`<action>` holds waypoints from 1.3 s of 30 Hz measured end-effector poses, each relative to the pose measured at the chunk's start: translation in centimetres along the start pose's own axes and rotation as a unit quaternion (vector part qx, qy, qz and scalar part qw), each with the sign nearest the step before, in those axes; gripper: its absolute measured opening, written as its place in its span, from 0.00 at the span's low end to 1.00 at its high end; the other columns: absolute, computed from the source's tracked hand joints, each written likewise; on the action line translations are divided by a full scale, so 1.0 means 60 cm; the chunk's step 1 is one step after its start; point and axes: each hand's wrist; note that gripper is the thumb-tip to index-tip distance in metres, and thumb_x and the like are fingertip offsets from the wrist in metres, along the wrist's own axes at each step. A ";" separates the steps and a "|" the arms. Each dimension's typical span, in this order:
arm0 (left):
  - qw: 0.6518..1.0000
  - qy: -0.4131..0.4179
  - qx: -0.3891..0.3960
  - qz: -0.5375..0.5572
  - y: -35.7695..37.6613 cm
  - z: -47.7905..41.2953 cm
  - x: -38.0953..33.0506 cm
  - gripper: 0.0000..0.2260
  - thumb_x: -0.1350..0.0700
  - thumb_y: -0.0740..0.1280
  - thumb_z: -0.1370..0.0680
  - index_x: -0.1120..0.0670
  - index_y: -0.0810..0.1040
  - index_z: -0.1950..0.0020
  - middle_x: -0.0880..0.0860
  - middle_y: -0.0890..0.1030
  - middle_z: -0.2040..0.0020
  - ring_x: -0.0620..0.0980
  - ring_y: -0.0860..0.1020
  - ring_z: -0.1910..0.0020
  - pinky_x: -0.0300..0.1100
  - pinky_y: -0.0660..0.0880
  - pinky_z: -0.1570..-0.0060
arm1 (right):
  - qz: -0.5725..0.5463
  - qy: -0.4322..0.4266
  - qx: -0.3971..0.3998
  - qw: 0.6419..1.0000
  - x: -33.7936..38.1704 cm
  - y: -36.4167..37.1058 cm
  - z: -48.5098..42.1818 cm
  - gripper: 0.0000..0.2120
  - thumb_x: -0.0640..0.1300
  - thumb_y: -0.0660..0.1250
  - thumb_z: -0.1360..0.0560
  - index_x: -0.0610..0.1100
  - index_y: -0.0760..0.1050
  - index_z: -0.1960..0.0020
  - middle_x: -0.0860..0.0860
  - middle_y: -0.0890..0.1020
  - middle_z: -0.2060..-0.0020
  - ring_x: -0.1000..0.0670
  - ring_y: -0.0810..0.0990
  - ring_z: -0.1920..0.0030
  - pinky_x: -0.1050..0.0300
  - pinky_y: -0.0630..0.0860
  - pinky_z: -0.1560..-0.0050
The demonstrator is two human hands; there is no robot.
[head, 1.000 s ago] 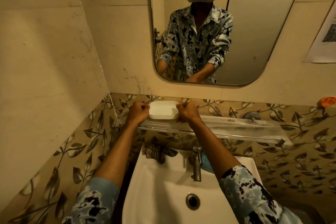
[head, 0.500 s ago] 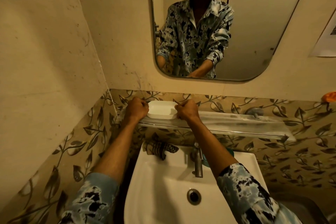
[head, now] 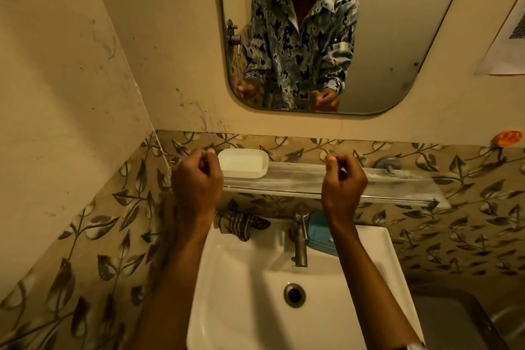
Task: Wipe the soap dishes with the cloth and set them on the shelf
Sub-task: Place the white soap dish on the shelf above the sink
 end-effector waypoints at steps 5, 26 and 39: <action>0.998 0.035 0.035 0.041 0.043 0.194 0.017 0.18 0.53 0.59 0.22 0.55 0.68 0.72 0.50 0.66 0.78 0.49 0.64 0.80 0.39 0.60 0.77 | 0.107 -0.059 -0.021 0.992 -0.084 -0.078 0.113 0.10 0.40 0.61 0.25 0.38 0.73 0.63 0.47 0.74 0.72 0.56 0.71 0.70 0.66 0.68 0.68; 0.893 -0.084 0.341 -0.283 0.198 0.282 0.221 0.07 0.60 0.64 0.24 0.62 0.80 0.52 0.62 0.82 0.56 0.63 0.80 0.54 0.51 0.77 0.57 | 0.256 0.499 0.051 0.827 -0.366 -0.184 0.151 0.15 0.46 0.66 0.22 0.32 0.80 0.55 0.36 0.85 0.57 0.37 0.83 0.54 0.41 0.77 0.44; 0.853 -0.119 0.355 -0.364 0.242 0.240 0.242 0.31 0.52 0.73 0.30 0.63 0.68 0.32 0.67 0.70 0.34 0.67 0.66 0.34 0.61 0.67 0.41 | 0.149 0.493 0.003 0.857 -0.336 -0.157 0.118 0.16 0.45 0.65 0.21 0.32 0.74 0.42 0.35 0.81 0.48 0.37 0.83 0.55 0.45 0.82 0.59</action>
Point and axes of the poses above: each hand's wrist, its own z-axis away from the middle knuckle, its own y-axis out of the palm, x = y × z
